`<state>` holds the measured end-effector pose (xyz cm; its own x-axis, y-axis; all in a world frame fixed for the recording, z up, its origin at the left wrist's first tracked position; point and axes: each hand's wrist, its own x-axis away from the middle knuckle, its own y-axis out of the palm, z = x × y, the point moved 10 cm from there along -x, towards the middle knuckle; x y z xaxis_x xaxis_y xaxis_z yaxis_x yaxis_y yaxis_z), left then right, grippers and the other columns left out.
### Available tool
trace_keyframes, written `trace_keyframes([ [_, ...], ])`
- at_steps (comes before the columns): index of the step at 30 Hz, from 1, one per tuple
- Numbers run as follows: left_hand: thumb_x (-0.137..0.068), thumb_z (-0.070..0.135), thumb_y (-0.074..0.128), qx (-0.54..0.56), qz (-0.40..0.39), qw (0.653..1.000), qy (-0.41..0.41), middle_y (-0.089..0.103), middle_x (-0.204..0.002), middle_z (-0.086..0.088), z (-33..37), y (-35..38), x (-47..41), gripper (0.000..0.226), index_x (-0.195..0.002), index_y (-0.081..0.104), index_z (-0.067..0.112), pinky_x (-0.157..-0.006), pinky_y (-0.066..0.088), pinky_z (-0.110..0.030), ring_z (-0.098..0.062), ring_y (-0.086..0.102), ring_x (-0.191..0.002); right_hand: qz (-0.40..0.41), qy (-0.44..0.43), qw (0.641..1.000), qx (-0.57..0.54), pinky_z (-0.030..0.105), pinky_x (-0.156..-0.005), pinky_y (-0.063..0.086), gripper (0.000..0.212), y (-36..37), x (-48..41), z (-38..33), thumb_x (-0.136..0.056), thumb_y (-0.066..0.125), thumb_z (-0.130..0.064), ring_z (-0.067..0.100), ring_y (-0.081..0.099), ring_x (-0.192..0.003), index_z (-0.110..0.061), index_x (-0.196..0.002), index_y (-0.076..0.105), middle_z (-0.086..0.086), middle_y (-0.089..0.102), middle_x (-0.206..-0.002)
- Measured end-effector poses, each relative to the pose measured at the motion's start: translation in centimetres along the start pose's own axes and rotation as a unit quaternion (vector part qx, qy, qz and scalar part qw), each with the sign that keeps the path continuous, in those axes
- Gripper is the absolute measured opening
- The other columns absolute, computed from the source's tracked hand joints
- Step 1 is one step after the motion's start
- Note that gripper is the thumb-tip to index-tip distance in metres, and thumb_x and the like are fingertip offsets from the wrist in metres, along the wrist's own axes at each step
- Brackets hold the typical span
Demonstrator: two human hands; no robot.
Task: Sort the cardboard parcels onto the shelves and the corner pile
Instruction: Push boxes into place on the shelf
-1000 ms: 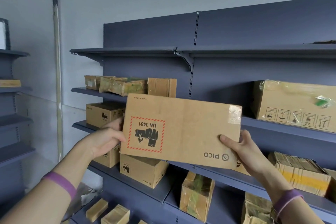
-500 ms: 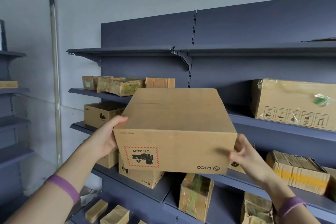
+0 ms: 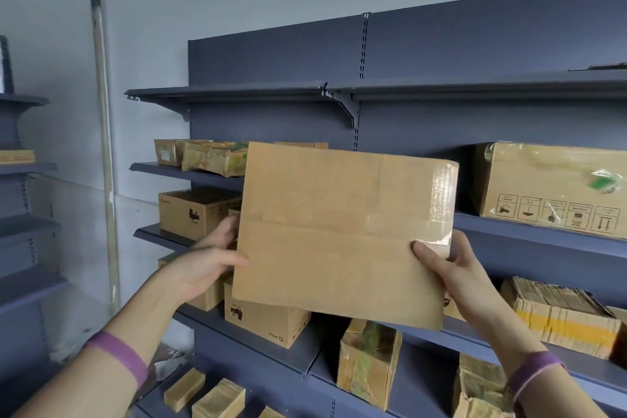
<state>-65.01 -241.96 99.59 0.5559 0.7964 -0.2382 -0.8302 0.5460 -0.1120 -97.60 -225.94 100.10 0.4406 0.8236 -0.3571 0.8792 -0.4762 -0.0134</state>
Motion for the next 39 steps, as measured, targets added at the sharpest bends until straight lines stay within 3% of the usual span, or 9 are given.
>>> trace_keyframes([
  [9,-0.052,0.097,0.050,0.054,0.010,0.998,-0.038,0.064,-0.133,-0.004,0.1,0.3,0.0,0.116,-0.146,0.041,0.029,-0.110,0.038,-0.050,-0.018,0.054,-0.127,-0.007,-0.075,0.991,0.114,0.014,-0.070,0.048,0.058,0.0,-0.6,1.6,-0.080,0.071,0.010,0.001,0.052,-0.099,-0.013,-0.117,0.033,-0.005,0.051,-0.114],
  [15,-0.062,0.080,0.069,0.174,-0.041,0.983,-0.045,0.062,-0.137,-0.002,1.0,1.6,0.8,0.093,-0.140,0.044,0.038,-0.097,0.046,-0.063,-0.024,0.054,-0.129,0.045,-0.121,0.973,0.192,0.006,-0.075,0.046,0.080,-0.5,-0.6,1.9,-0.073,0.079,0.009,-0.012,0.053,-0.104,-0.024,-0.131,0.035,-0.016,0.052,-0.116],
  [18,-0.081,0.049,0.067,0.228,-0.025,0.973,-0.007,0.061,-0.138,-0.005,1.4,1.4,0.8,0.066,-0.140,0.046,0.029,-0.103,0.043,-0.062,-0.028,0.057,-0.127,0.116,-0.143,0.940,0.285,0.025,-0.080,0.046,0.070,-1.1,-0.5,1.6,-0.071,0.086,-0.010,0.011,0.053,-0.099,-0.022,-0.126,0.045,-0.005,0.056,-0.105],
  [20,-0.063,0.045,0.086,0.253,-0.017,0.967,0.010,0.063,-0.135,-0.008,1.2,1.4,0.9,0.086,-0.137,0.048,0.023,-0.102,0.047,-0.057,-0.027,0.061,-0.122,0.151,-0.127,0.919,0.342,0.032,-0.074,0.040,0.056,-1.3,-0.1,1.1,-0.078,0.082,-0.023,0.020,0.050,-0.095,-0.015,-0.122,0.049,-0.001,0.054,-0.097],
  [23,-0.043,0.043,0.096,0.286,0.007,0.958,0.037,0.065,-0.131,-0.010,0.6,1.4,1.0,0.105,-0.133,0.051,0.016,-0.103,0.048,-0.053,-0.025,0.062,-0.121,0.091,-0.057,0.970,0.220,0.018,-0.062,0.046,0.039,0.1,-0.2,1.9,-0.088,0.071,-0.020,0.012,0.062,-0.077,-0.011,-0.120,0.050,-0.002,0.064,-0.089],
  [25,-0.059,0.037,0.089,0.310,0.021,0.949,0.051,0.065,-0.131,-0.011,0.0,1.6,0.9,0.083,-0.130,0.052,0.014,-0.106,0.045,-0.051,-0.024,0.061,-0.122,0.024,-0.037,0.998,0.038,0.025,-0.070,0.058,0.047,1.7,-0.1,2.3,-0.086,0.072,-0.011,0.020,0.071,-0.086,-0.013,-0.126,0.048,0.011,0.070,-0.103],
  [30,-0.084,0.022,0.050,0.275,-0.003,0.957,0.095,0.063,-0.134,-0.009,0.4,2.5,0.7,0.052,-0.135,0.051,0.013,-0.112,0.036,-0.045,-0.022,0.057,-0.128,-0.067,0.009,0.910,-0.409,0.043,-0.095,0.053,0.076,5.6,1.2,2.3,-0.067,0.076,-0.008,0.036,0.063,-0.117,-0.019,-0.137,0.049,0.017,0.066,-0.126],
  [35,-0.075,0.031,0.075,0.216,-0.029,0.970,0.111,0.060,-0.138,-0.012,0.5,3.0,0.4,0.076,-0.142,0.044,0.012,-0.106,0.047,-0.033,-0.021,0.057,-0.128,-0.026,0.032,0.858,-0.512,0.045,-0.104,0.044,0.096,7.4,1.4,3.0,-0.047,0.099,-0.034,0.030,0.057,-0.126,-0.013,-0.130,0.056,0.015,0.060,-0.136],
  [39,-0.054,0.035,0.094,0.161,-0.026,0.981,0.106,0.059,-0.139,-0.010,0.0,4.3,0.8,0.116,-0.150,0.032,0.018,-0.105,0.048,-0.032,-0.020,0.055,-0.129,-0.014,0.061,0.864,-0.499,0.063,-0.092,0.050,0.069,9.7,1.2,3.5,-0.081,0.069,-0.041,0.042,0.059,-0.121,-0.025,-0.143,0.042,0.017,0.057,-0.138],
])
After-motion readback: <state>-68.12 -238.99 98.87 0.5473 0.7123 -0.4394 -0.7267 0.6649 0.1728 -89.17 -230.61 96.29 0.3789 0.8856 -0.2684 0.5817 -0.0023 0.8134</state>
